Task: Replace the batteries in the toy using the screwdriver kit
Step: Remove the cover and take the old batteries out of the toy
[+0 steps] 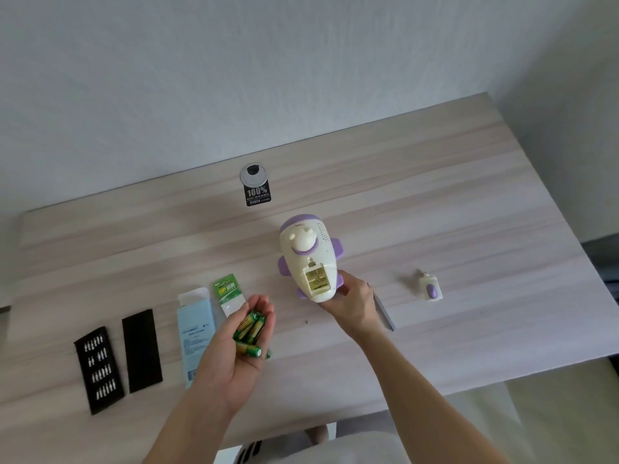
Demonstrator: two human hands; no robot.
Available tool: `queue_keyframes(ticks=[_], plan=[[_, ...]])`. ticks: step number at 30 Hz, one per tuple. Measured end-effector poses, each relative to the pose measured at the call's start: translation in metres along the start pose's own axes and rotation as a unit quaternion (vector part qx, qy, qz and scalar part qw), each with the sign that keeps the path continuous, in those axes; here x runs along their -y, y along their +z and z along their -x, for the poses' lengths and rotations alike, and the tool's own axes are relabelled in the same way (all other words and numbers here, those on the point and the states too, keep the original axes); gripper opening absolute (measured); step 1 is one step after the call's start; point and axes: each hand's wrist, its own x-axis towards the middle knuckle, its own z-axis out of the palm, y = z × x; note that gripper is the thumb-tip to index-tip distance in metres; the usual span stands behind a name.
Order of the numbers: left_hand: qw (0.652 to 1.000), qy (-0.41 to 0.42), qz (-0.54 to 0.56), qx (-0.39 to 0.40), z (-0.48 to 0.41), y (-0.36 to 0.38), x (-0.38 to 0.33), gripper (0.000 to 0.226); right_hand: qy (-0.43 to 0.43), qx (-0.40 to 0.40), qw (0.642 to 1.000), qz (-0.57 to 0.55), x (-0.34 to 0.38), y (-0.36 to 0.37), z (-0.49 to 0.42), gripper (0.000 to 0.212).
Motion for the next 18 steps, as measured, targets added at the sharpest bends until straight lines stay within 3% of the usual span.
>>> queue_keyframes(ticks=[18], plan=[[0.999,-0.019,-0.026,0.003,-0.003,0.002,0.013,0.017,0.012,-0.020,0.999,-0.045,-0.009,-0.007,0.013,0.034]])
